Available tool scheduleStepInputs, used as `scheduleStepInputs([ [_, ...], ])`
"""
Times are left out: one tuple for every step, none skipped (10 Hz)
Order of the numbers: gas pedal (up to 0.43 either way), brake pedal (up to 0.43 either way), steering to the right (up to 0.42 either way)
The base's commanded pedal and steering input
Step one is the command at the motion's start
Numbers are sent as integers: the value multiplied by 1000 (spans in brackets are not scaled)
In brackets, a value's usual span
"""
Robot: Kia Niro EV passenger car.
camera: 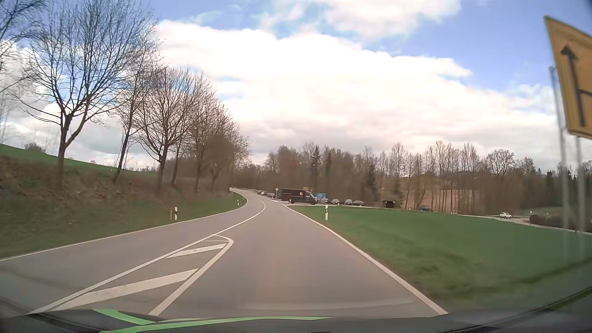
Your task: Follow the waypoints while adhering to traffic rules and regulations
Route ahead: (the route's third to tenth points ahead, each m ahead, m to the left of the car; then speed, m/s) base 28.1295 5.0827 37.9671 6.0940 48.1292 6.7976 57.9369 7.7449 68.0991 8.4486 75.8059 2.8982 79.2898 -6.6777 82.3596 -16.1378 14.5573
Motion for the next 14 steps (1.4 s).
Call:
scheduleStepInputs([
  [0,79,-6],
  [0,79,-6],
  [0,79,-6],
  [0,79,-6],
  [0,79,-6],
  [0,85,-6],
  [0,85,-6],
  [0,91,-6],
  [0,98,-6],
  [0,98,-6],
  [0,104,-6],
  [0,104,-6],
  [0,110,-6],
  [0,122,-6],
])
